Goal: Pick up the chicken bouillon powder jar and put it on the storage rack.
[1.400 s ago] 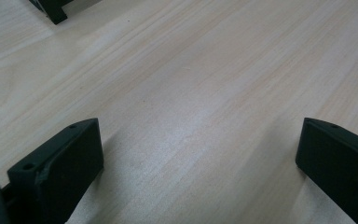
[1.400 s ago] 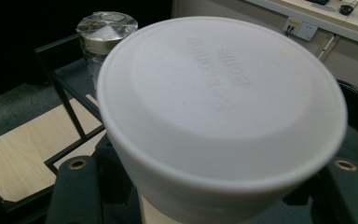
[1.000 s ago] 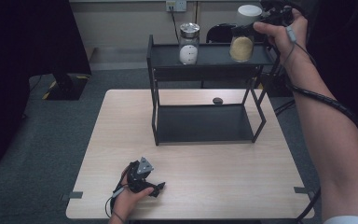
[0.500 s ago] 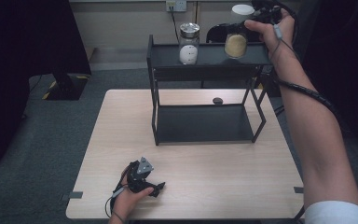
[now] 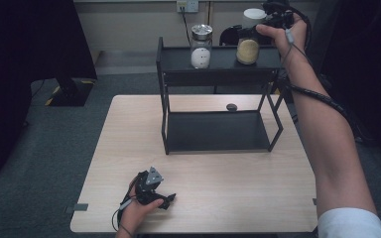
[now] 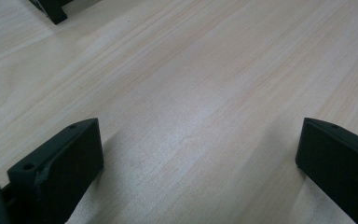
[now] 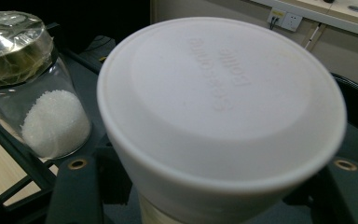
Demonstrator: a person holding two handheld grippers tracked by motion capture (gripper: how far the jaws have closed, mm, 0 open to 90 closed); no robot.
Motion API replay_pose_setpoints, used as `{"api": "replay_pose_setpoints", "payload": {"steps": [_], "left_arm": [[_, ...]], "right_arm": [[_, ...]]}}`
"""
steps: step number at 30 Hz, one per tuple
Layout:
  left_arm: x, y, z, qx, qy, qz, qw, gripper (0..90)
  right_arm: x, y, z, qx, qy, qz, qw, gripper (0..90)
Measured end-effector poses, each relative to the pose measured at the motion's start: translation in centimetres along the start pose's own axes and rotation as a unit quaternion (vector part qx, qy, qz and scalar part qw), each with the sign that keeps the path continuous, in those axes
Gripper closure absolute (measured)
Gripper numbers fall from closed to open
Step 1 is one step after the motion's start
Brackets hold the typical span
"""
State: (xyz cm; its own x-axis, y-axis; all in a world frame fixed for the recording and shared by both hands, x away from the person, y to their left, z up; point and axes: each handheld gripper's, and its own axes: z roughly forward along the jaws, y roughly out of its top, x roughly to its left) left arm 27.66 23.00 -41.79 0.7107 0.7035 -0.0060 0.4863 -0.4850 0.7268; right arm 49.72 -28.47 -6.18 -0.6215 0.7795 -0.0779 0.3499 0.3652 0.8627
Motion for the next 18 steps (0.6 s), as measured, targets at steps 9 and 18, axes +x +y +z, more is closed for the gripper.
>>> {"api": "replay_pose_setpoints", "payload": {"steps": [9, 18], "left_arm": [[0.0, 0.0, 0.0, 0.0, 0.0, 0.0, 1.0, 0.0], [0.0, 0.0, 0.0, 0.0, 0.0, 0.0, 1.0, 0.0]], "right_arm": [[-0.2, -0.5, 0.1, -0.008, 0.007, 0.013, 0.9999, 35.2], [0.3, -1.1, 0.0, -0.019, -0.007, 0.021, 0.9996, 20.7]]}}
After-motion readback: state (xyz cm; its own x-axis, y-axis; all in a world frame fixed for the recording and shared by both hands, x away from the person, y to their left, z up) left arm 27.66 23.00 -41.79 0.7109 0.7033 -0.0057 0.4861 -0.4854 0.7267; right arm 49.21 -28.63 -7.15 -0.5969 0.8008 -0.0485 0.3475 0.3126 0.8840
